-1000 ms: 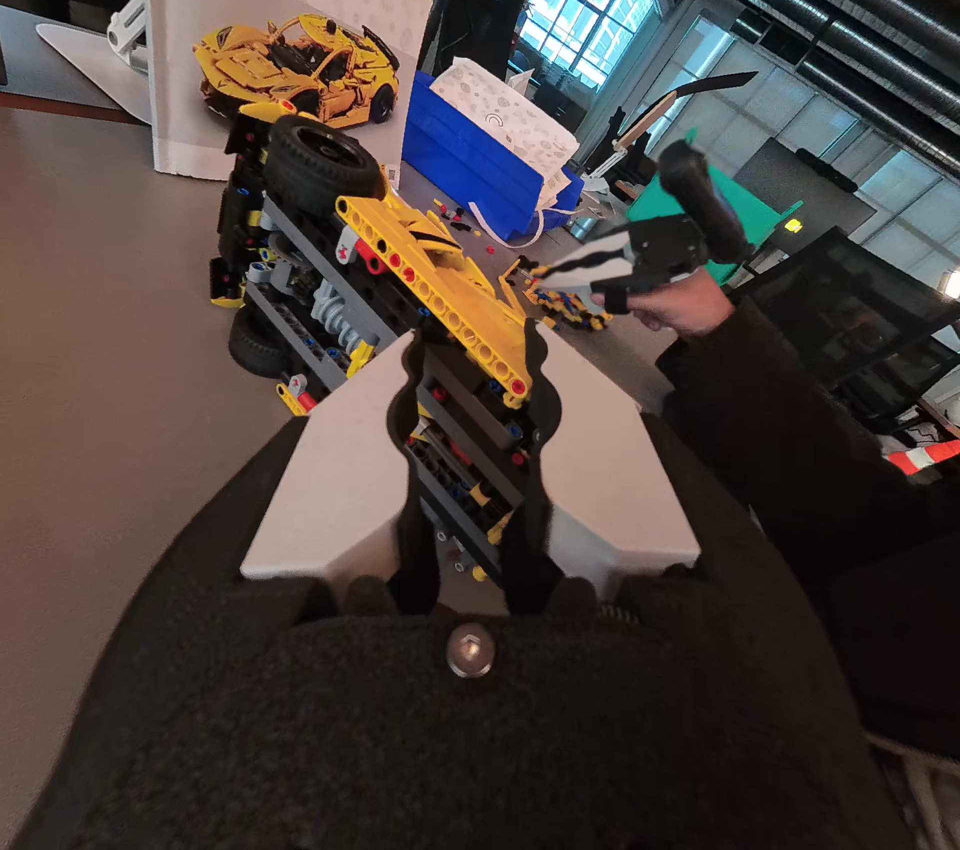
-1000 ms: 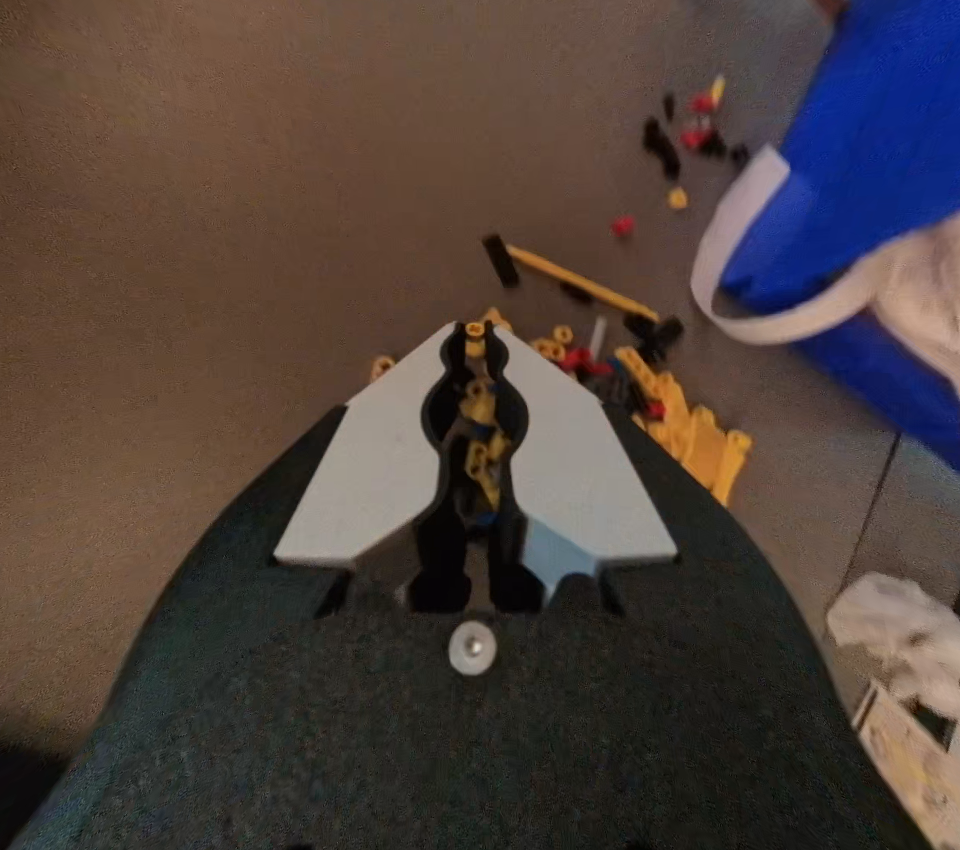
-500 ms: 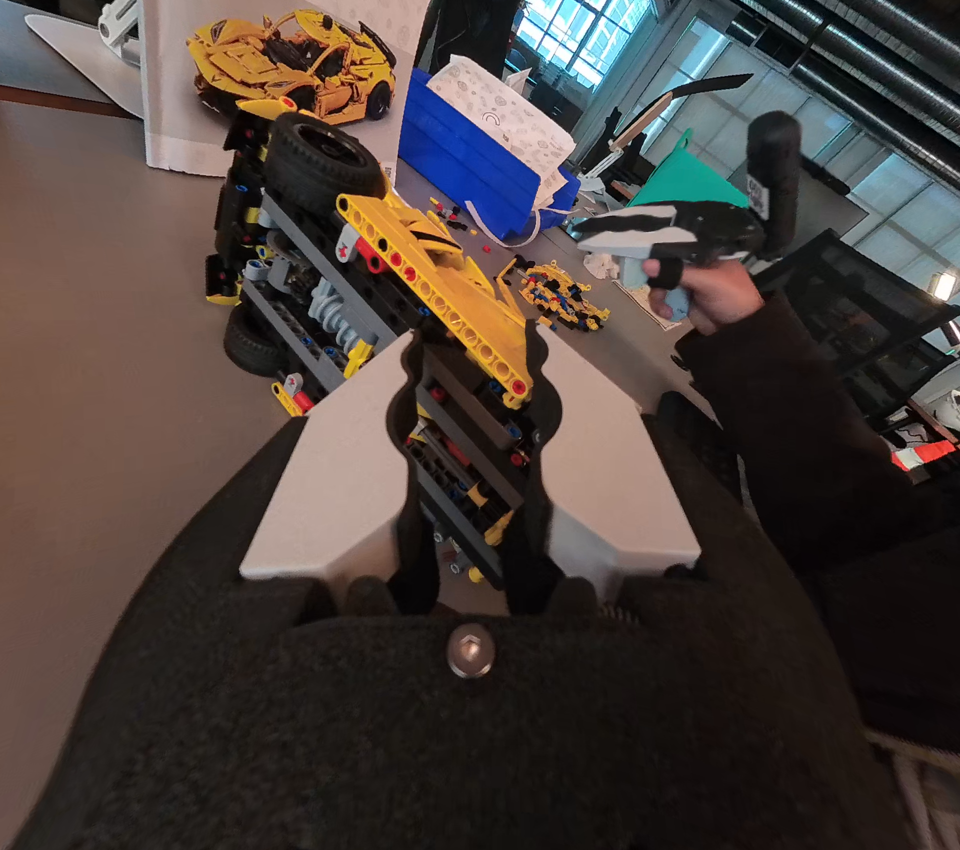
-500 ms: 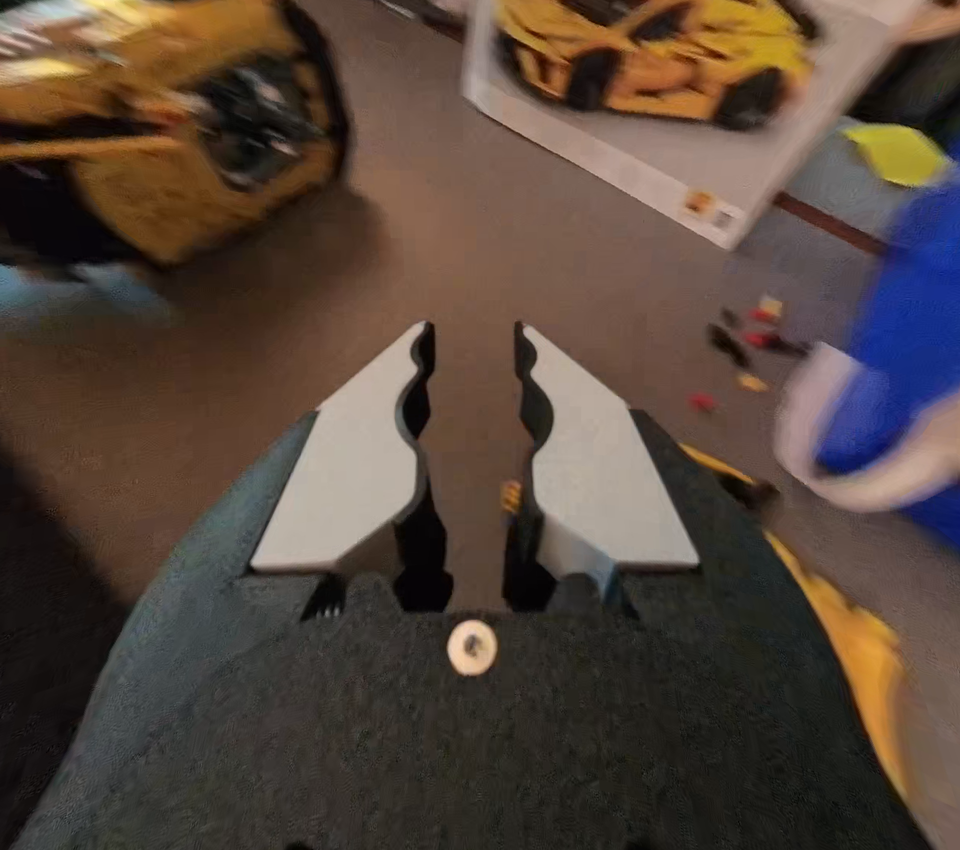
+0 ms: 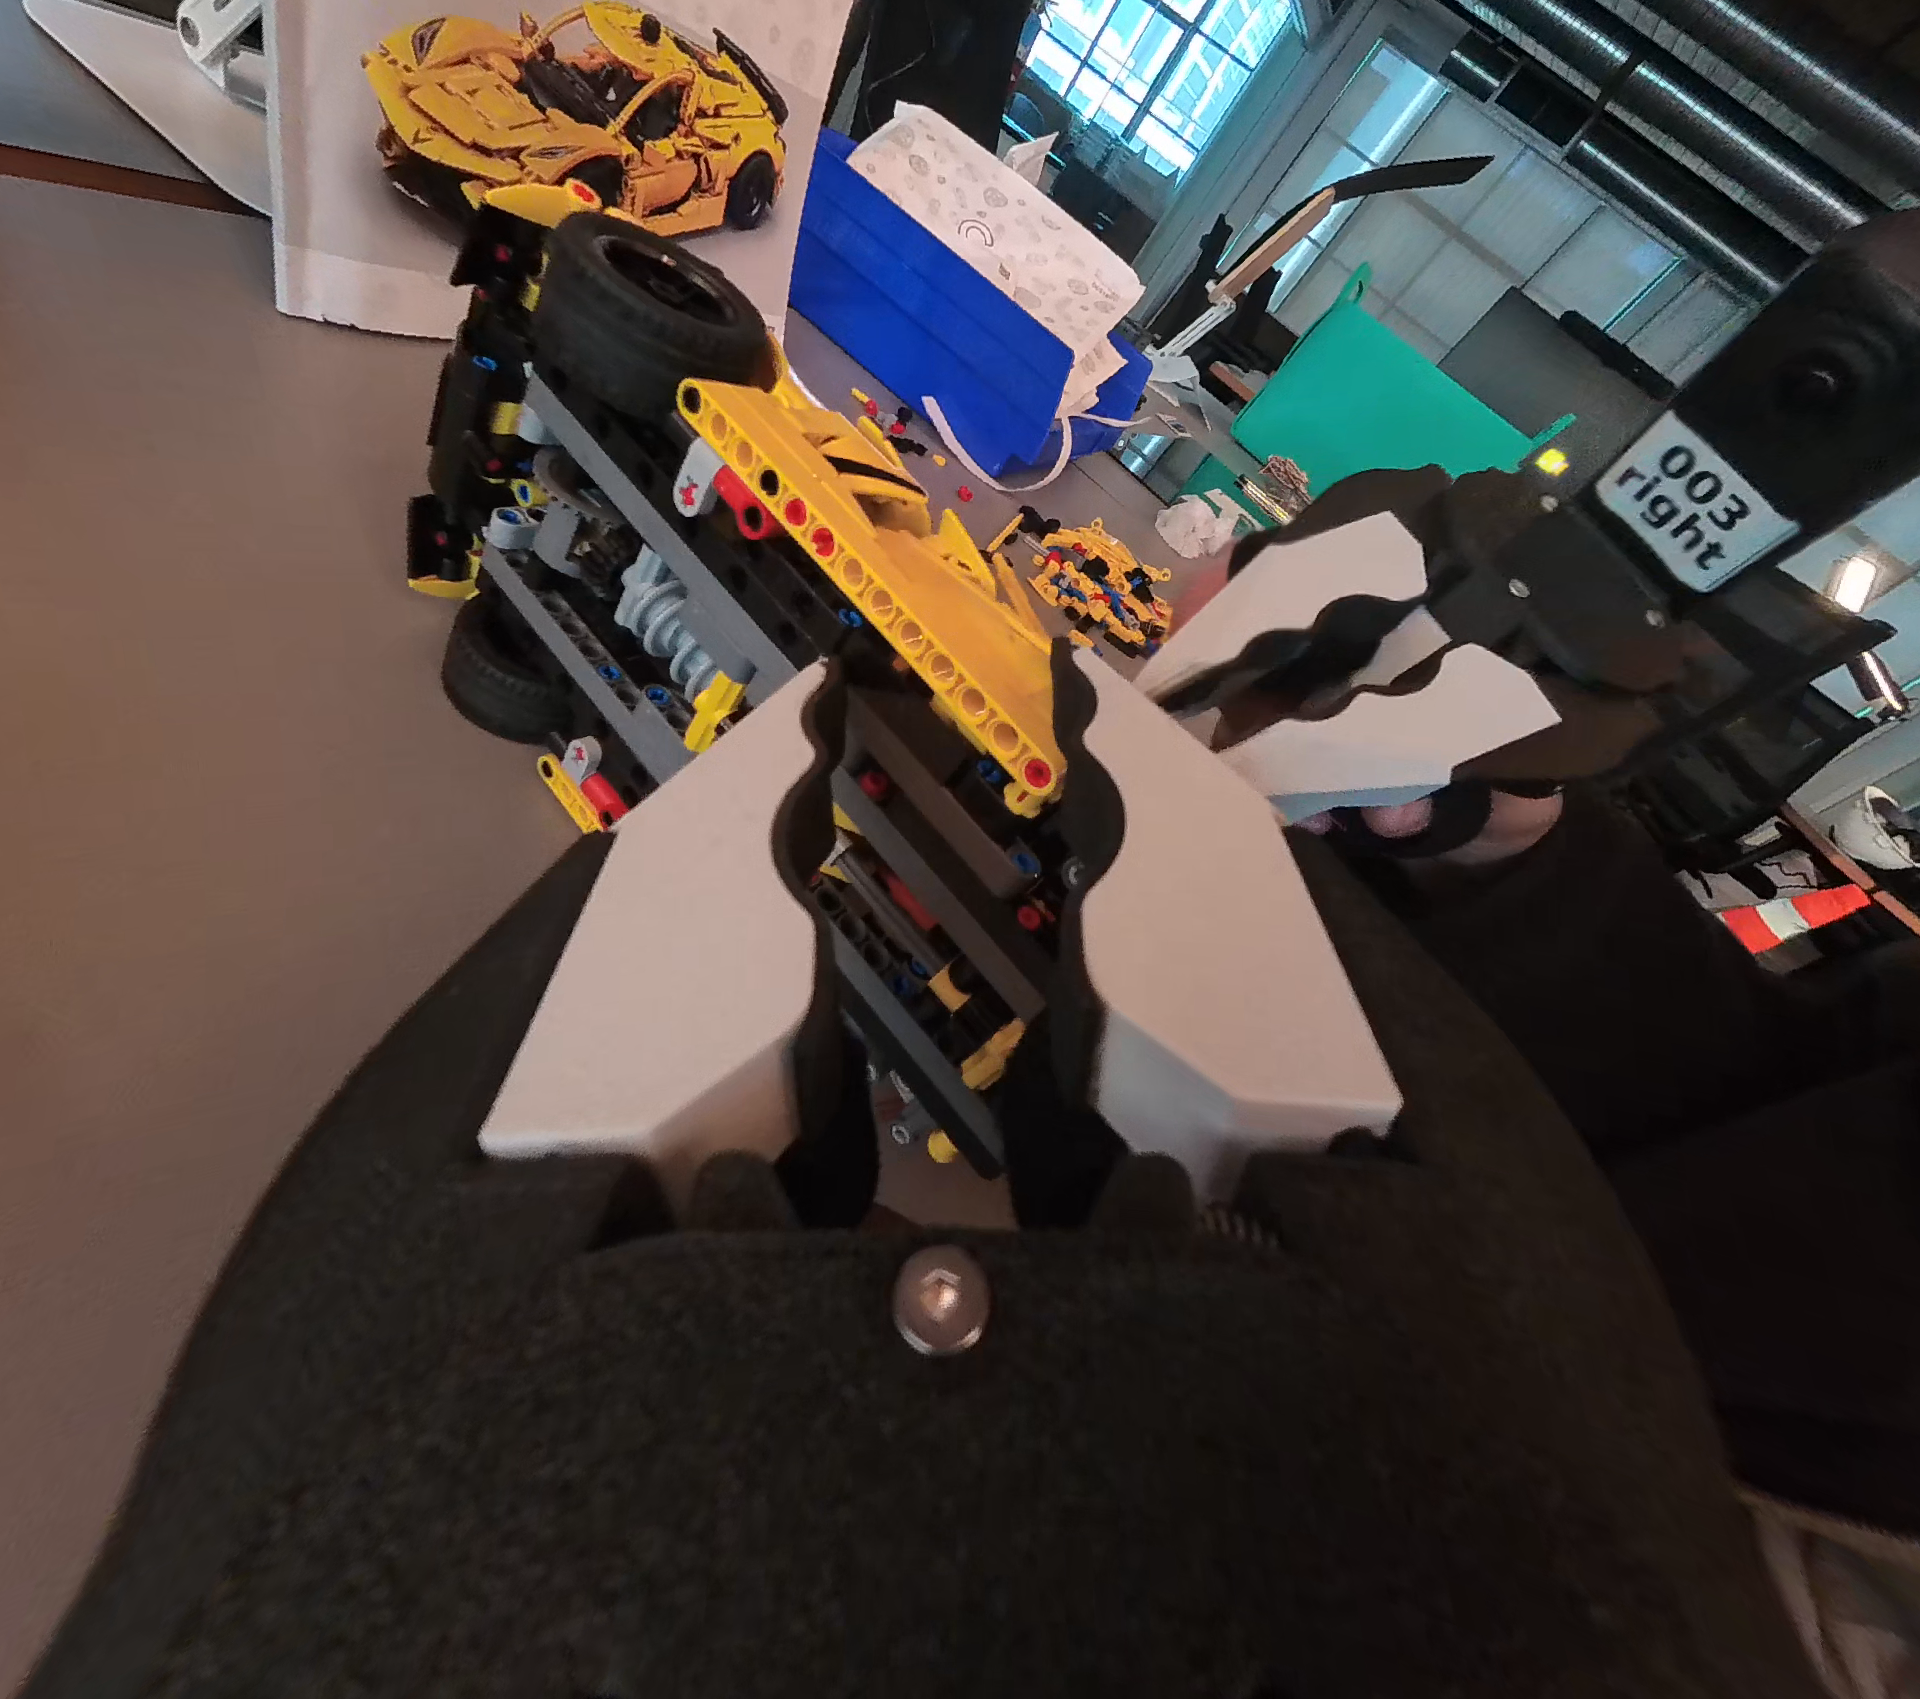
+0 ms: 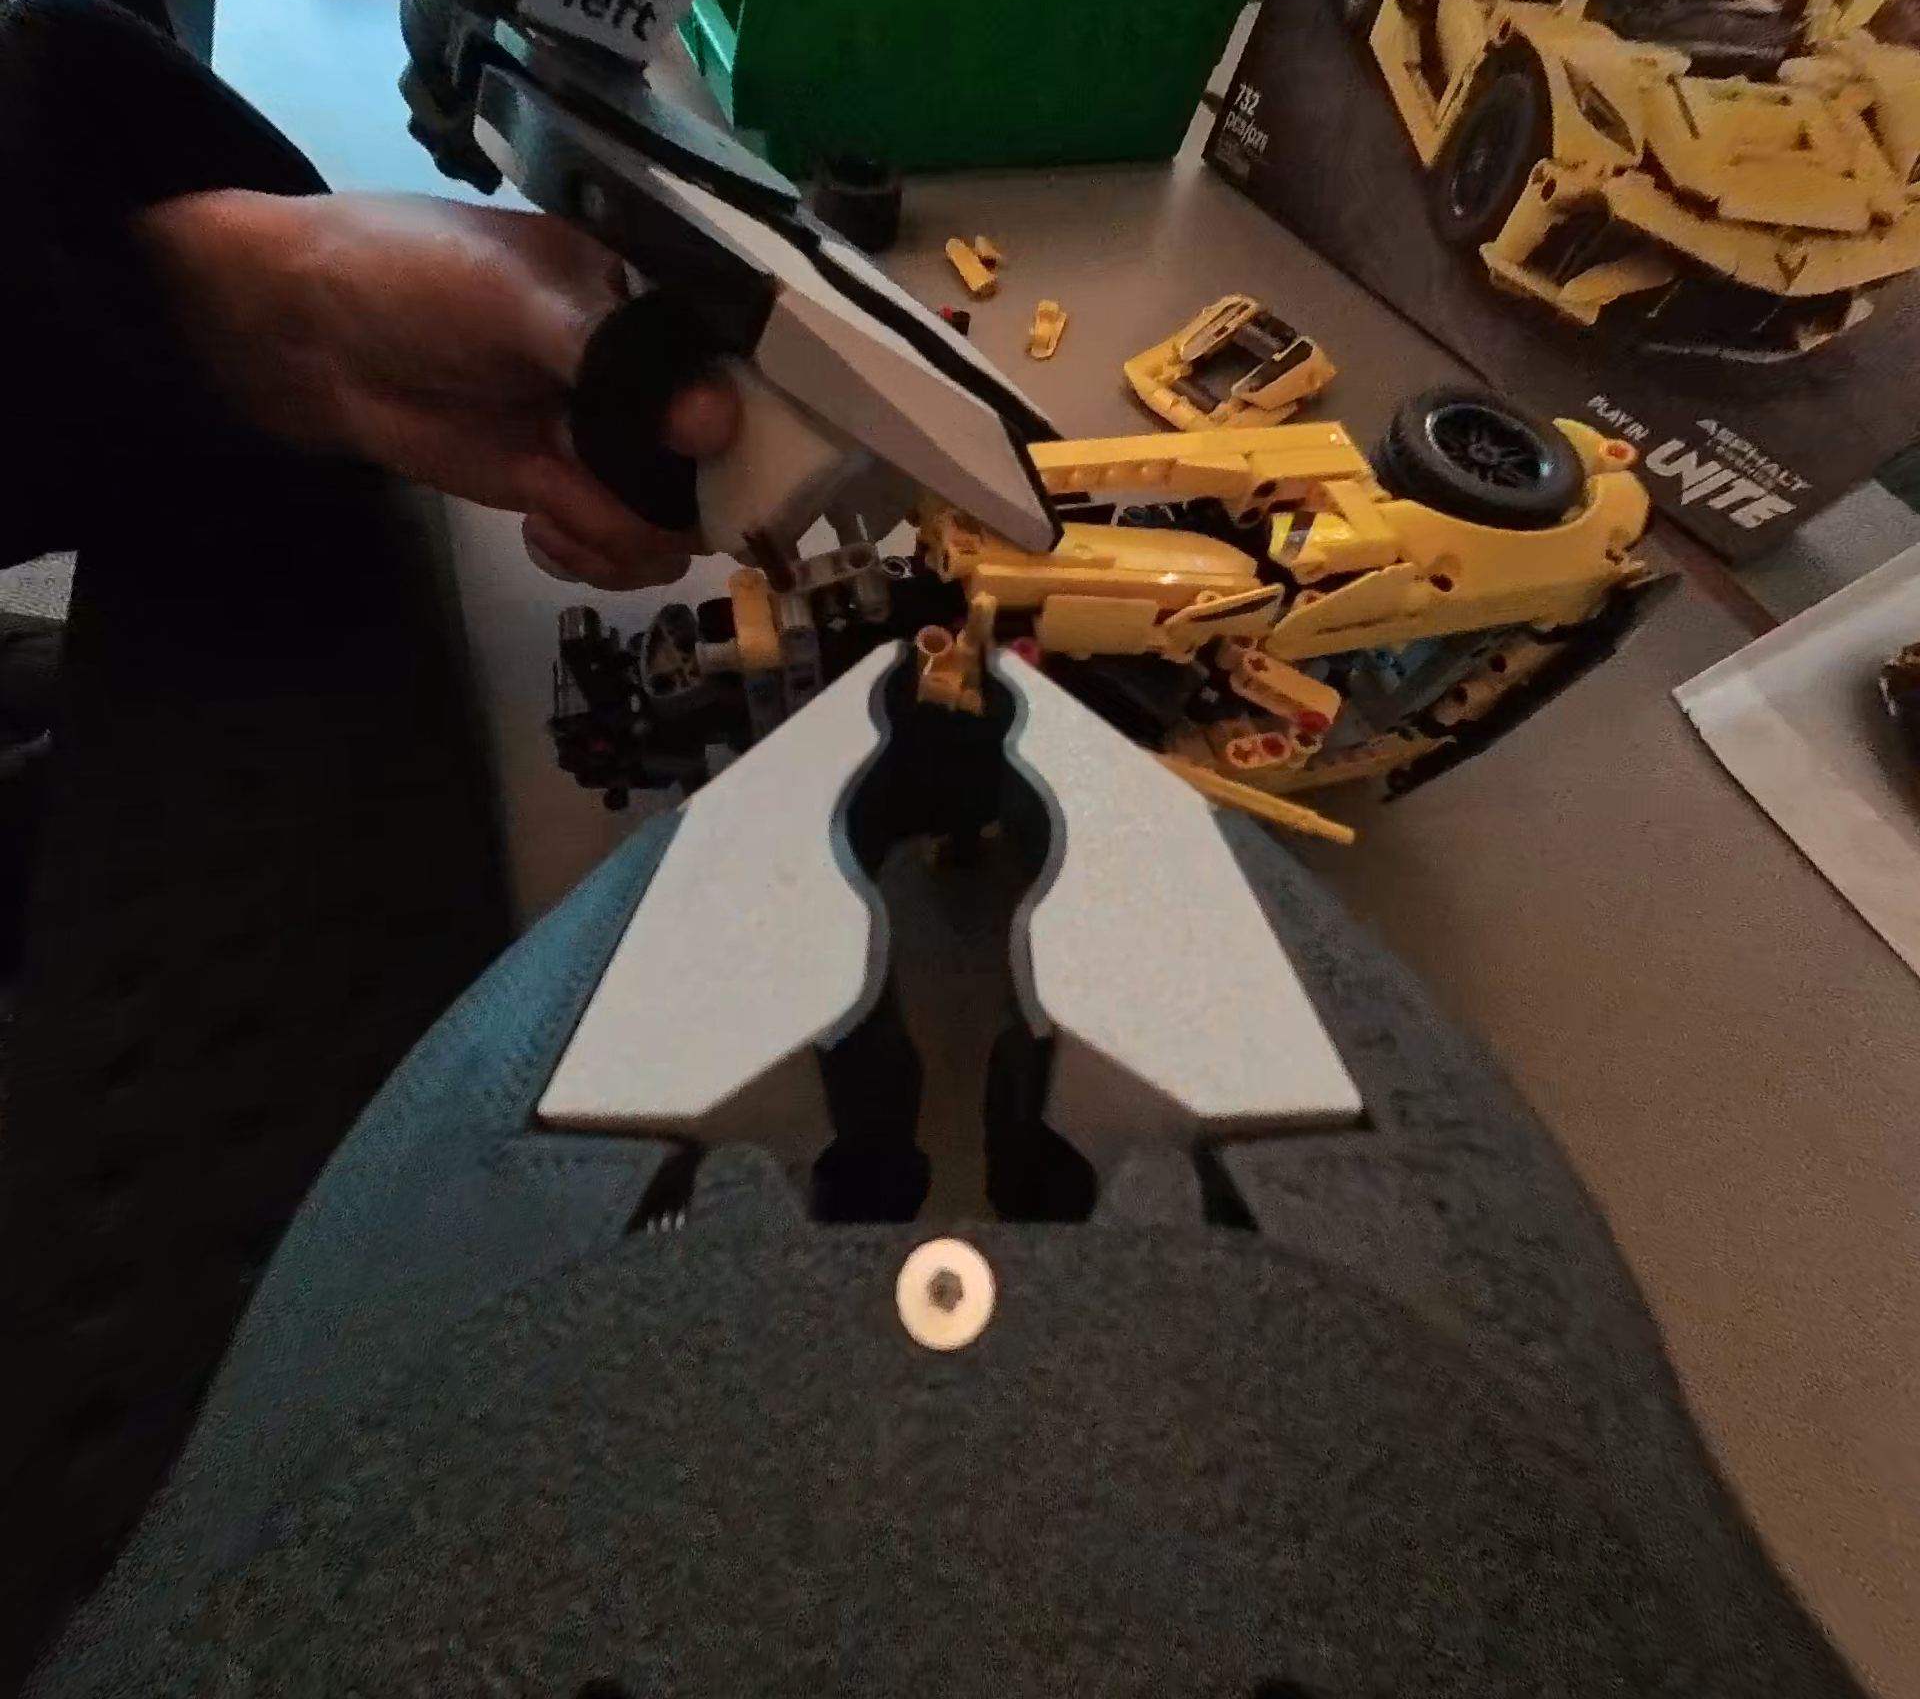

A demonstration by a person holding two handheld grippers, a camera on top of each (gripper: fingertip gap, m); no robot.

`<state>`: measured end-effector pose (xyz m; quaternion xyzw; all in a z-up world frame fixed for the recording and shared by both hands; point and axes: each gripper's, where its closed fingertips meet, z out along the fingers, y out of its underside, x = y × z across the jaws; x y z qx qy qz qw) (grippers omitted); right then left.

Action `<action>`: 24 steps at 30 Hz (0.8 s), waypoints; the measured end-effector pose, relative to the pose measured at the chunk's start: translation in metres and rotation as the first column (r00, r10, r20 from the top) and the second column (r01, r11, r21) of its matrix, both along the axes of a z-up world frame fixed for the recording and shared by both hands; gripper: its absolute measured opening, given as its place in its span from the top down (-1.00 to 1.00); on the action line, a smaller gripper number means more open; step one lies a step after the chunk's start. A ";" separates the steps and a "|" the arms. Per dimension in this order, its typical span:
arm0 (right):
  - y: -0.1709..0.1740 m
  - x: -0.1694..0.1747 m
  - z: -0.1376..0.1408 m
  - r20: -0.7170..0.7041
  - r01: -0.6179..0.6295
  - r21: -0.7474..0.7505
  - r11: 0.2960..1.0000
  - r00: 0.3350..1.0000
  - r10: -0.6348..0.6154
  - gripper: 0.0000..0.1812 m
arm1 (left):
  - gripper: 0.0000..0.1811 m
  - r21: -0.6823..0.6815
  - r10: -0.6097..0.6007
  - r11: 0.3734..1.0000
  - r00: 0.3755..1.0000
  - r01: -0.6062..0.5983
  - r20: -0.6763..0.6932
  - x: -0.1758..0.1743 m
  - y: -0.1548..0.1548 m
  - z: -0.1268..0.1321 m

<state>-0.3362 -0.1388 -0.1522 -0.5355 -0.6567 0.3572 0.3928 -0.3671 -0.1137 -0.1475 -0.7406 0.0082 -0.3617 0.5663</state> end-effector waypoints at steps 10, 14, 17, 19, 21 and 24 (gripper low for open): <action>0.005 -0.004 -0.003 0.036 0.157 -0.053 0.986 0.987 -0.155 0.92 | 0.56 -0.004 0.004 1.000 1.000 -0.004 0.011 -0.001 0.000 0.000; 0.005 -0.004 -0.003 0.070 0.250 0.004 0.968 0.966 -0.249 0.92 | 0.56 -0.003 -0.003 1.000 1.000 0.003 0.010 0.000 0.000 0.000; 0.004 -0.006 -0.003 0.070 0.279 -0.045 0.959 0.959 -0.275 0.91 | 0.56 -0.003 0.000 1.000 1.000 0.000 0.009 -0.001 0.000 0.000; 0.003 -0.007 -0.004 0.051 0.279 -0.076 0.957 0.960 -0.276 0.91 | 0.56 -0.004 0.000 1.000 1.000 0.000 0.017 -0.001 0.000 0.000; 0.003 -0.006 -0.004 0.054 0.271 -0.100 0.957 0.962 -0.267 0.93 | 0.56 -0.002 -0.001 1.000 1.000 0.001 0.007 0.000 0.000 0.000; 0.004 -0.007 -0.002 0.018 0.243 -0.130 0.961 0.970 -0.243 0.94 | 0.57 0.015 0.007 1.000 1.000 -0.007 -0.028 -0.001 0.000 -0.001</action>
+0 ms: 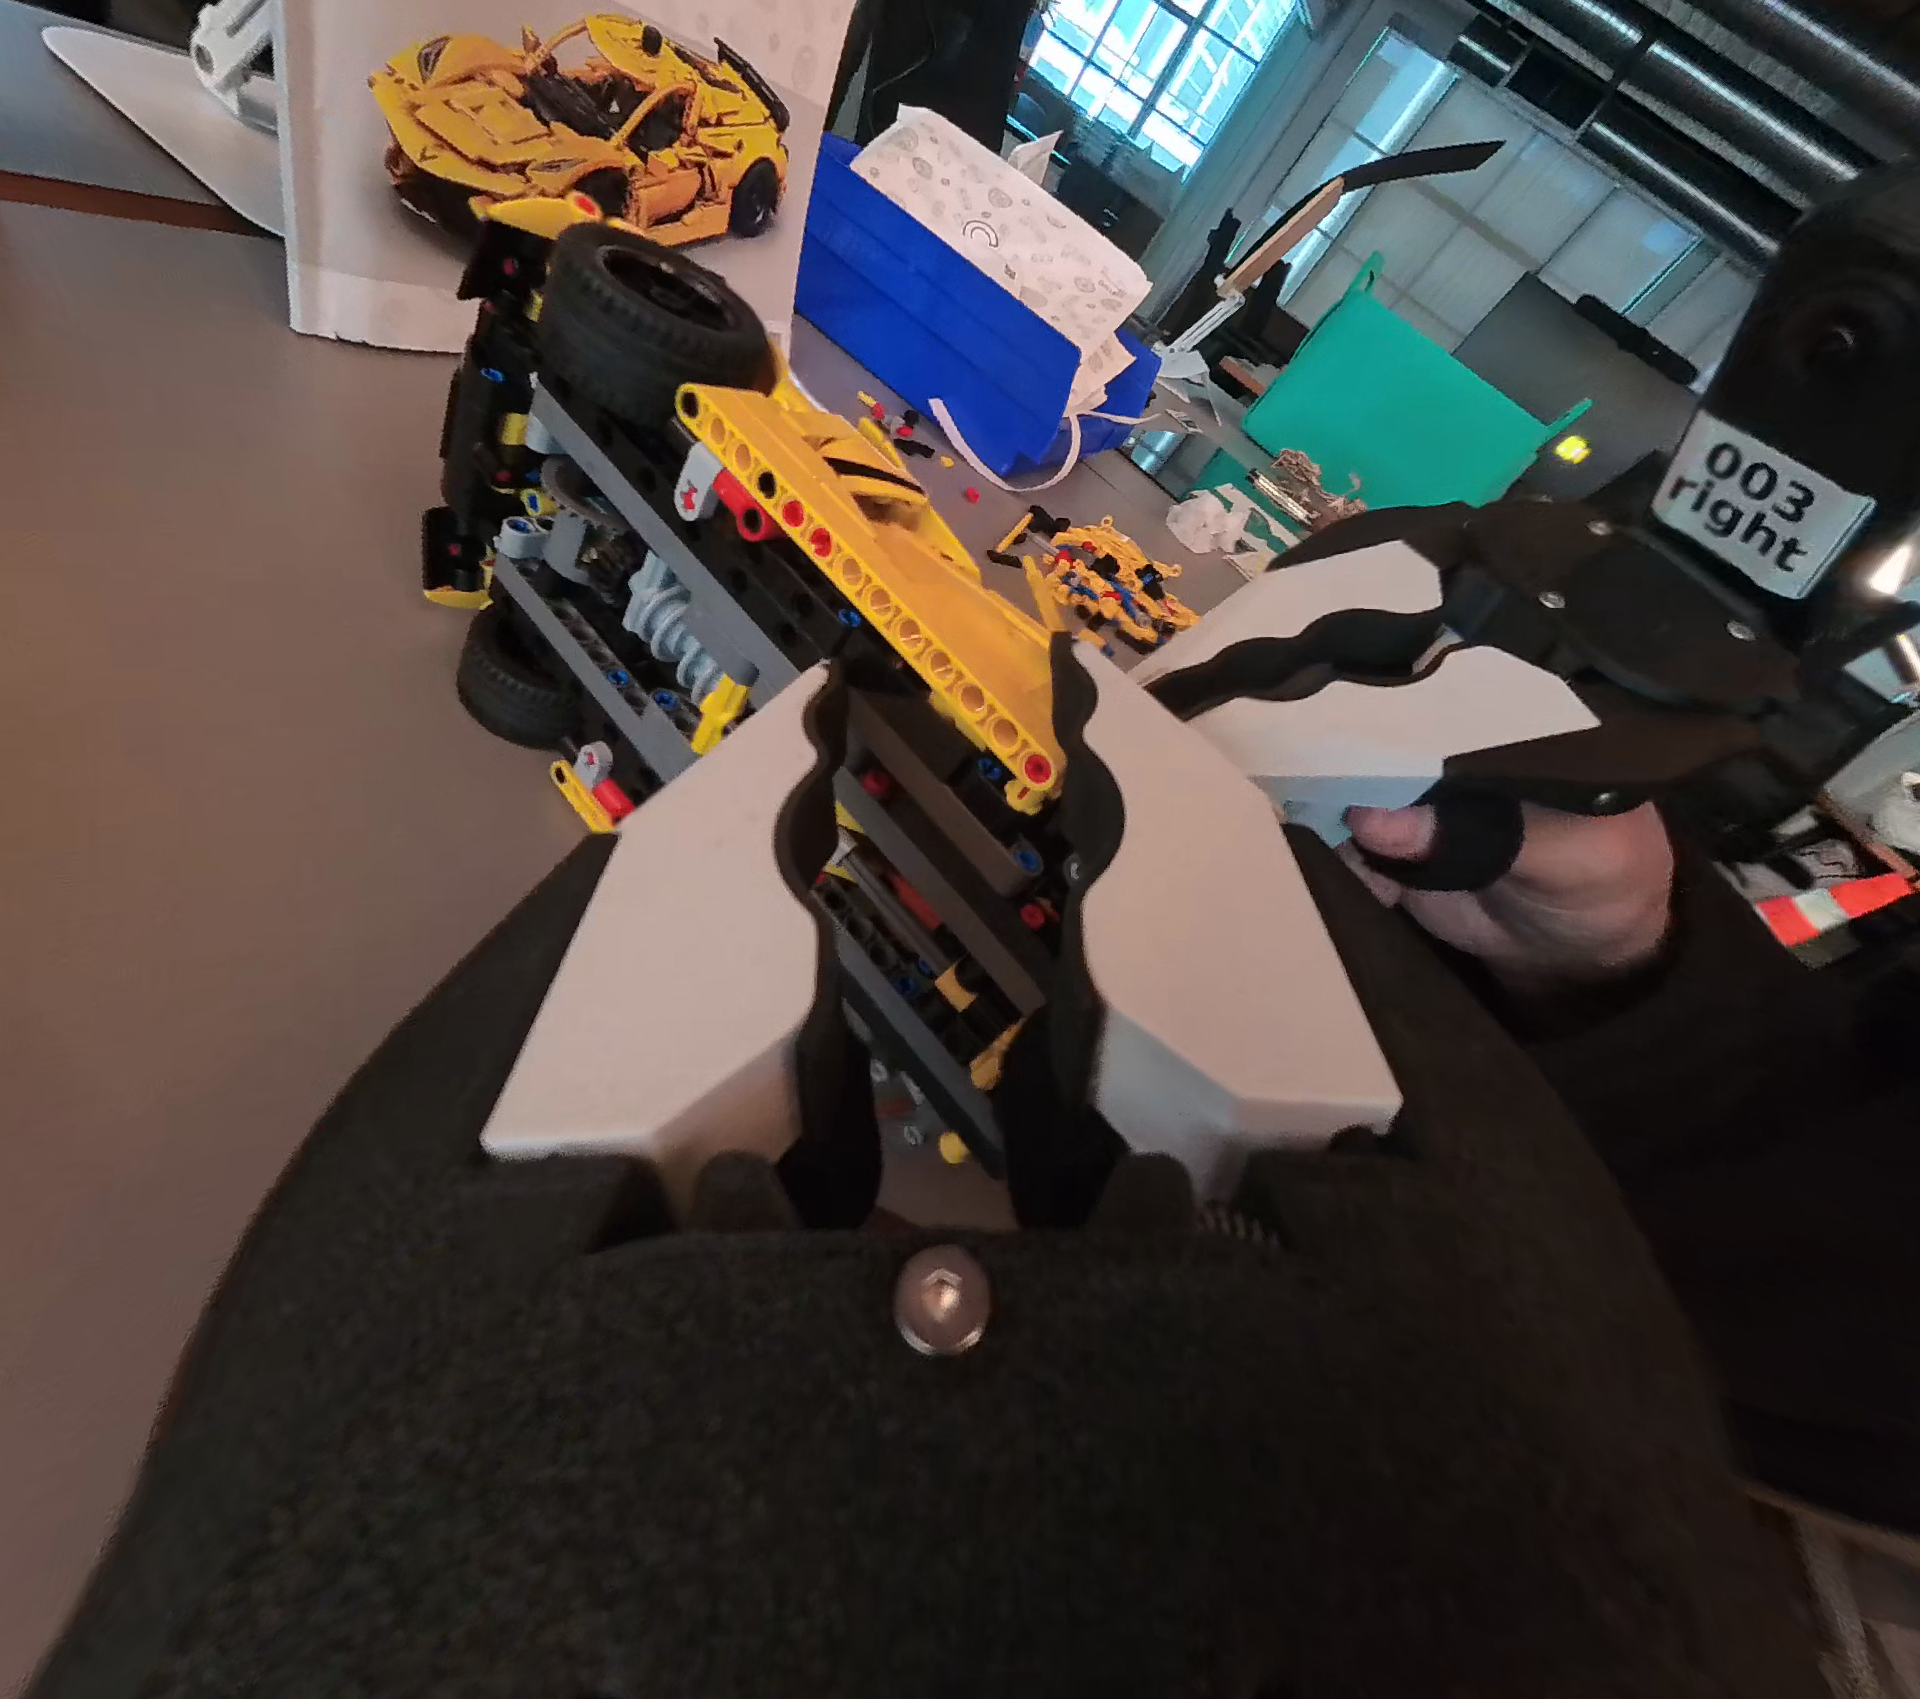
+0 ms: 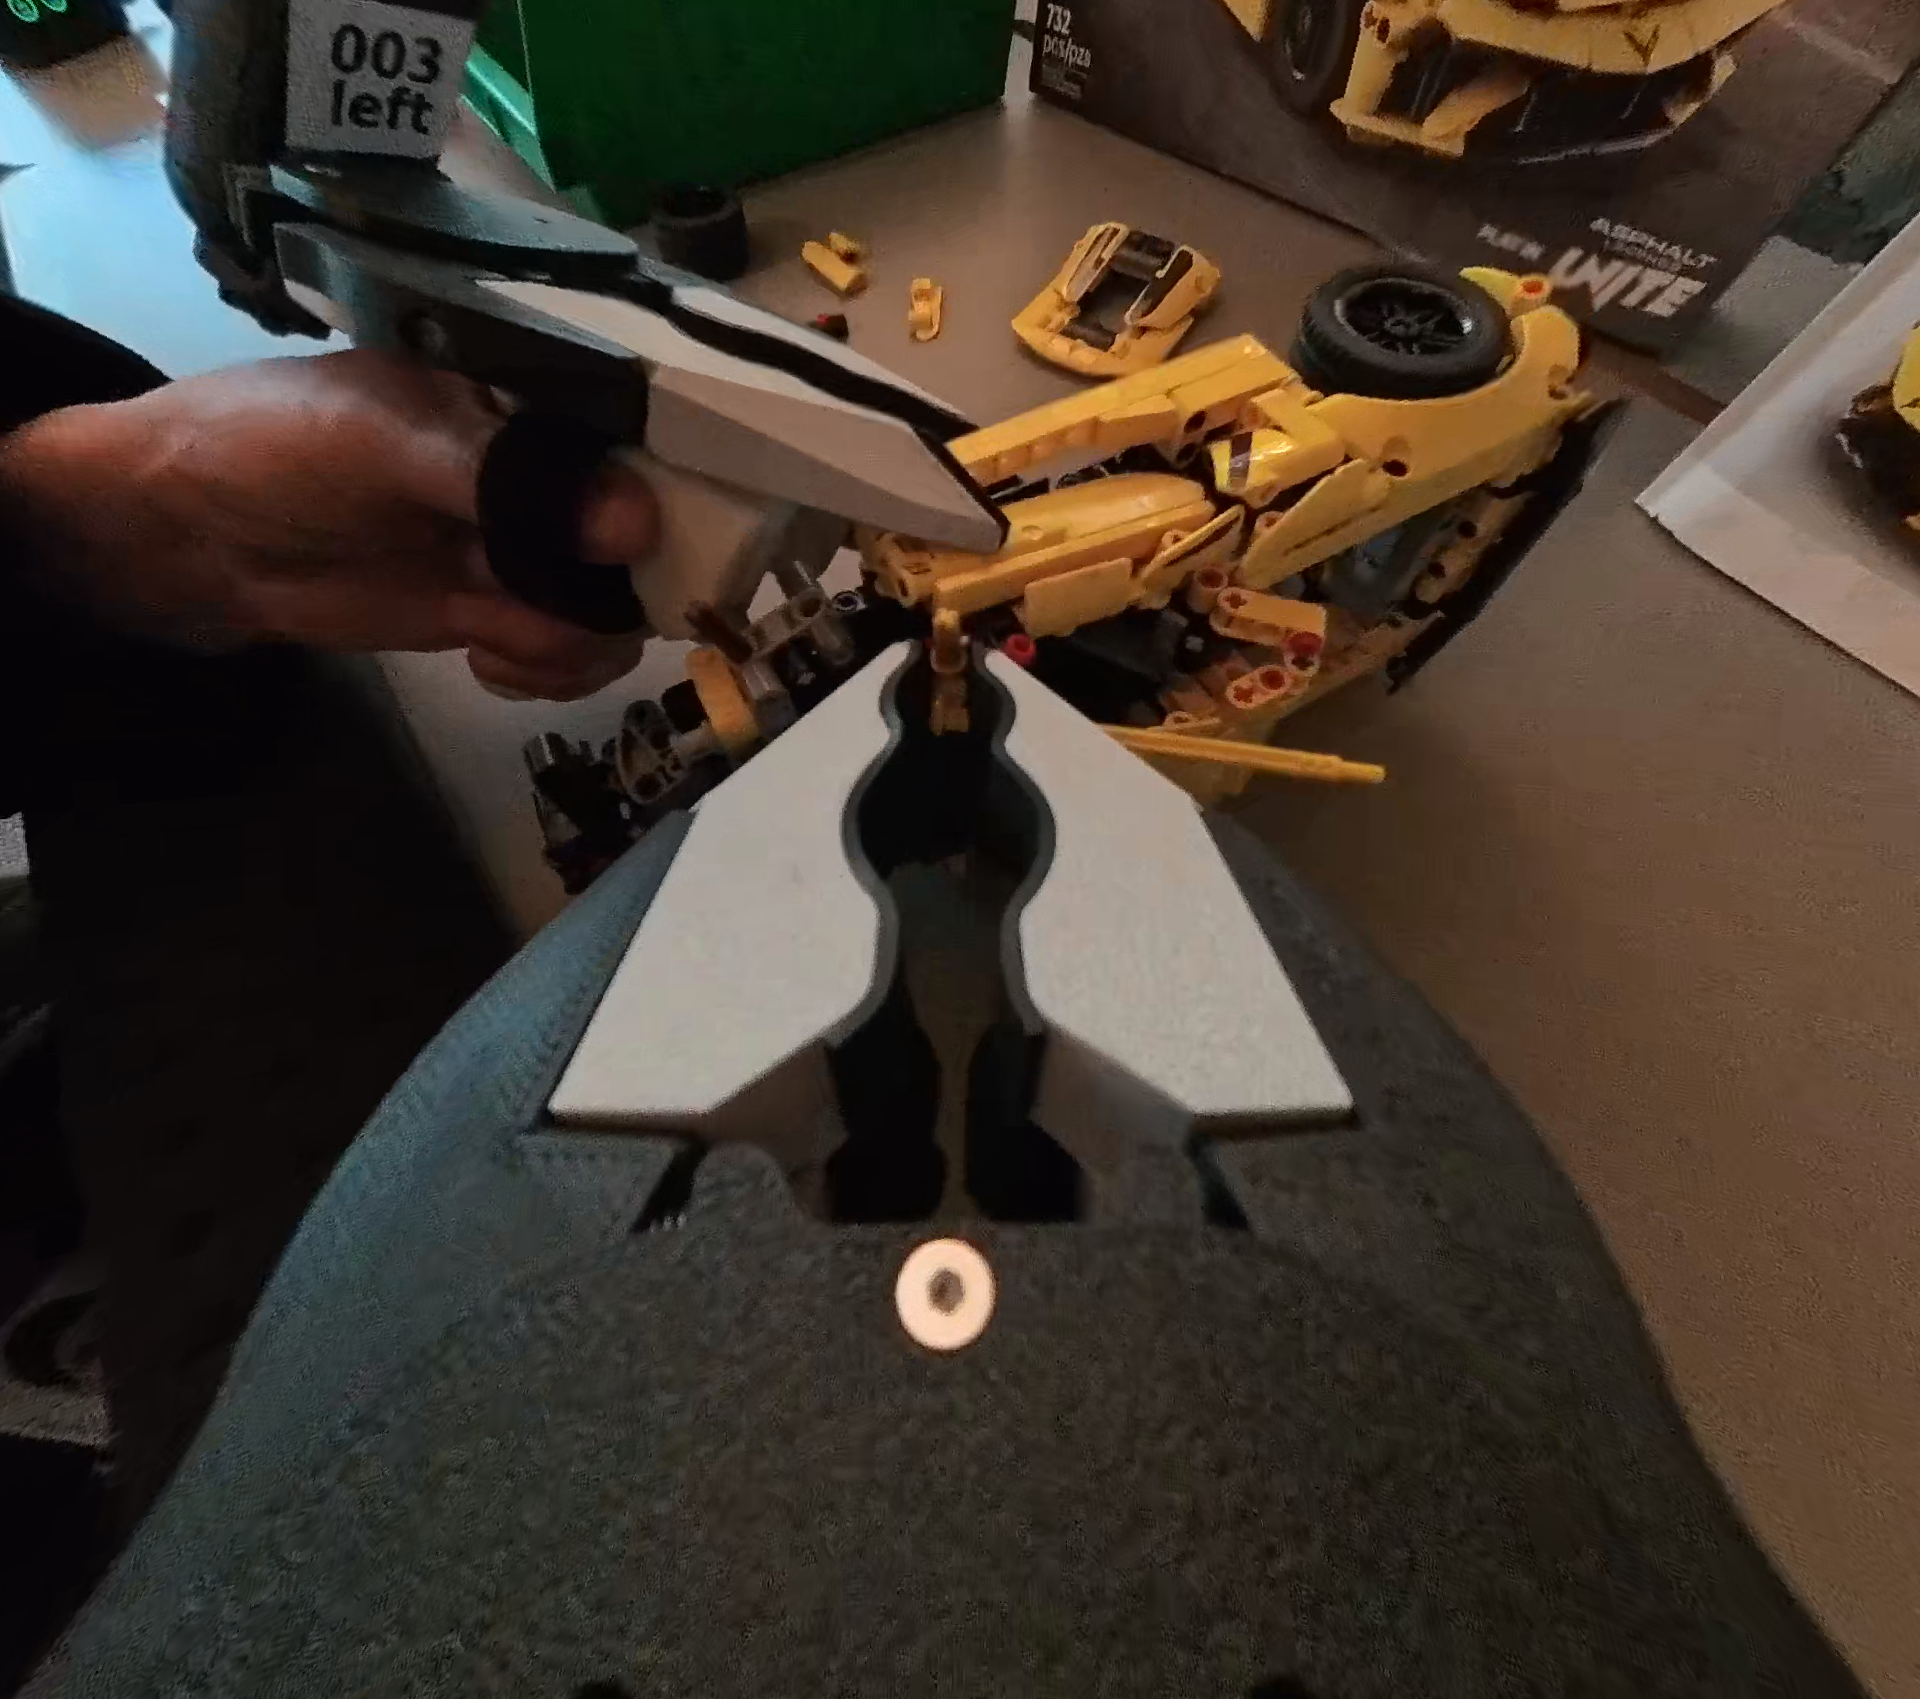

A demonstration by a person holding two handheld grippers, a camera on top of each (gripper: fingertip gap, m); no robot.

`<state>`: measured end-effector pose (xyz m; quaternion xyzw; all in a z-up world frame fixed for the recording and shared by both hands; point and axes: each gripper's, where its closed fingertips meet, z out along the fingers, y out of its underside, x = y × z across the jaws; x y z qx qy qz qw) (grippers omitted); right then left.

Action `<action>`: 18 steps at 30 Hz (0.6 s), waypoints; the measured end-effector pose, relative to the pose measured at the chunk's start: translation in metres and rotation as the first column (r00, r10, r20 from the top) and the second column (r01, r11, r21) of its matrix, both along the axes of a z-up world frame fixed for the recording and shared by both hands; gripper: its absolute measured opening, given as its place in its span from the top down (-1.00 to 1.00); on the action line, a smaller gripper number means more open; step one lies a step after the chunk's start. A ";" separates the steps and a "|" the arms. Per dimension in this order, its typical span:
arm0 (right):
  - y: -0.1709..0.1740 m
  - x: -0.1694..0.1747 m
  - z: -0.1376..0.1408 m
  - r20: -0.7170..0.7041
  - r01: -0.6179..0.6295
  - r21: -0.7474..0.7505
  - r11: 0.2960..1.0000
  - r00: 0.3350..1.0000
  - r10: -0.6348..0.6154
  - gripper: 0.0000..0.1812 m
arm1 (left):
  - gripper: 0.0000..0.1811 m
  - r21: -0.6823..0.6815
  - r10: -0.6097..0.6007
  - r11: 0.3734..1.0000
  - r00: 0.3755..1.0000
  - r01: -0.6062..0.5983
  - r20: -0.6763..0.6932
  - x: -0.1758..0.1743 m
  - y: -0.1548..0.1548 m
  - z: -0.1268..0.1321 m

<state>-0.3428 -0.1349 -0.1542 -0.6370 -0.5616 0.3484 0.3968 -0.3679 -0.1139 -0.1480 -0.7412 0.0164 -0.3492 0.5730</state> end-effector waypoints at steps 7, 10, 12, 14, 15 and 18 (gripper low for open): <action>-0.001 -0.005 0.011 -0.189 -0.002 0.044 0.999 0.982 0.010 0.95 | 0.58 -0.009 -0.002 1.000 1.000 0.002 0.021 -0.002 0.000 0.000; -0.004 0.002 0.050 -0.394 -0.012 0.034 0.999 0.919 0.024 0.94 | 0.57 -0.022 -0.019 1.000 0.999 0.020 0.040 0.000 0.000 -0.001; 0.006 0.008 0.077 -0.398 0.016 0.065 0.998 0.917 0.011 0.94 | 0.56 -0.023 -0.029 0.999 0.999 0.030 0.033 0.003 0.001 -0.001; 0.016 0.015 0.088 -0.335 0.029 0.124 0.992 0.942 0.015 0.94 | 0.56 -0.023 -0.028 0.999 0.999 0.029 0.035 0.003 0.002 -0.001; 0.024 0.024 0.094 -0.330 0.055 0.132 0.990 0.944 -0.009 0.94 | 0.57 -0.024 -0.027 0.999 0.999 0.028 0.043 0.003 0.001 -0.001; 0.055 0.056 0.092 -0.327 0.116 0.016 0.993 0.939 -0.104 0.94 | 0.57 -0.028 -0.030 0.999 0.997 0.032 0.076 0.002 0.001 -0.001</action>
